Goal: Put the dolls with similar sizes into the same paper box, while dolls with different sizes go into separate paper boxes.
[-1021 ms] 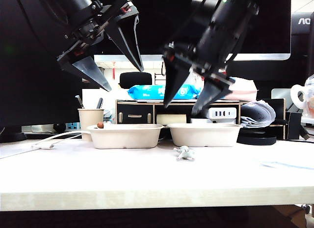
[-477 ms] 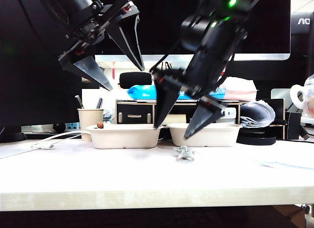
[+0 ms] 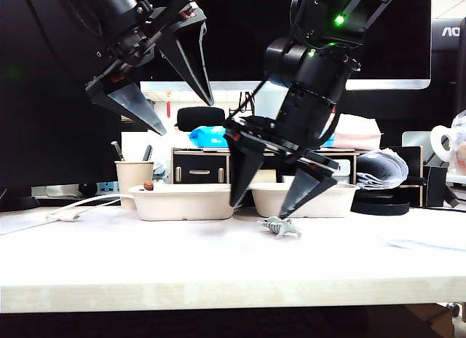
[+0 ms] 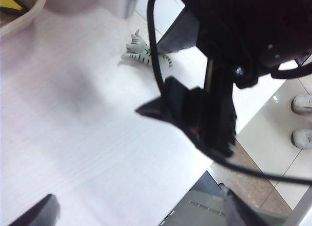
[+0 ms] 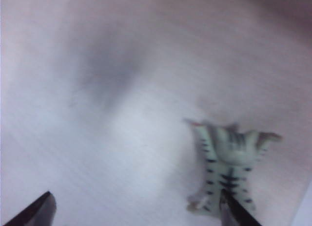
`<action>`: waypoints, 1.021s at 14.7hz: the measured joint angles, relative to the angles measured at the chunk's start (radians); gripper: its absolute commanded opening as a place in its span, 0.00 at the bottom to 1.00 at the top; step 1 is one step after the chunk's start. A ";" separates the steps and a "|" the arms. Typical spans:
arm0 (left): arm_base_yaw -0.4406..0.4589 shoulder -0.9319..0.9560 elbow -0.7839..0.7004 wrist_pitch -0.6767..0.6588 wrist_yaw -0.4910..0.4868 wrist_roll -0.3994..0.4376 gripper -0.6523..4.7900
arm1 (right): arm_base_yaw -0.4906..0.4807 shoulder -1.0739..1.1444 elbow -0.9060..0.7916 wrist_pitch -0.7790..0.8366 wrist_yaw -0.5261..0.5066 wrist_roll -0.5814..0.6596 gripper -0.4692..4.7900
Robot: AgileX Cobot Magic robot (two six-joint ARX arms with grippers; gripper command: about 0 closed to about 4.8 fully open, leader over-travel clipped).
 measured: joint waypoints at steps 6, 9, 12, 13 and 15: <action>0.000 0.000 0.000 0.000 0.000 0.013 0.97 | -0.012 0.000 0.000 0.001 0.156 -0.084 0.91; 0.000 0.000 0.000 -0.002 0.000 0.013 0.97 | -0.014 0.016 0.002 0.002 0.159 -0.087 0.86; 0.000 0.000 0.000 -0.003 0.000 0.013 0.97 | -0.013 0.058 0.005 0.010 0.154 -0.092 0.77; 0.000 0.000 0.000 -0.004 0.000 0.013 0.97 | -0.013 0.063 0.008 0.018 0.156 -0.091 0.65; 0.000 0.000 0.000 -0.004 0.000 0.013 0.97 | -0.016 0.071 0.008 0.035 0.159 -0.092 0.22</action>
